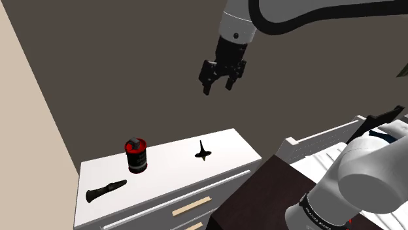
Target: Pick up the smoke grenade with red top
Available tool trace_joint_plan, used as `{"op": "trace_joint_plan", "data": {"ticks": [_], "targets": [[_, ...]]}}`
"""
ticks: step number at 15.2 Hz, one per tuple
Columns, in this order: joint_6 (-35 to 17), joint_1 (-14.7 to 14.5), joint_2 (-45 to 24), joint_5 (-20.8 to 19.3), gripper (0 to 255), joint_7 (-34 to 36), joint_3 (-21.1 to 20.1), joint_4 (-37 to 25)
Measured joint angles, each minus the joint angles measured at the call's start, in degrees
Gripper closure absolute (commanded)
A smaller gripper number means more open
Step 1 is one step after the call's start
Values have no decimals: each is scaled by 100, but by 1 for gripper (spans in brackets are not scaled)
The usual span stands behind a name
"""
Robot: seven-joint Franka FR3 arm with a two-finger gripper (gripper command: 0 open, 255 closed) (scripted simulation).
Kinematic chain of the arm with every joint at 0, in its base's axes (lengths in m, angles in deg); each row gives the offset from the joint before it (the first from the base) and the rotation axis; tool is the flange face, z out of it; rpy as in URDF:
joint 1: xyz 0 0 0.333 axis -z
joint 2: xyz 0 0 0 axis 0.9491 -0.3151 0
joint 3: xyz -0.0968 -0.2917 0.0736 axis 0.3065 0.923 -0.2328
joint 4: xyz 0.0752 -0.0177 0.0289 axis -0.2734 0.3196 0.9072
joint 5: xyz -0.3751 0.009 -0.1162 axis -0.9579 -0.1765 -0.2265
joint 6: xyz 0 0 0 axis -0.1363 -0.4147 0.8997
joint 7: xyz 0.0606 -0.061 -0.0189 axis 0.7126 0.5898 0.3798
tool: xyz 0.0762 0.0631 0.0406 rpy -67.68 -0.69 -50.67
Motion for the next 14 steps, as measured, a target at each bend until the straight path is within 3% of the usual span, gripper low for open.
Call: {"op": "trace_joint_plan", "data": {"ticks": [7,14], "targets": [[-612,68,-1400,-553,0,1088,-826,-571],[-783,-49,-3082,-1655,0,2335,-1364,-1573]]}}
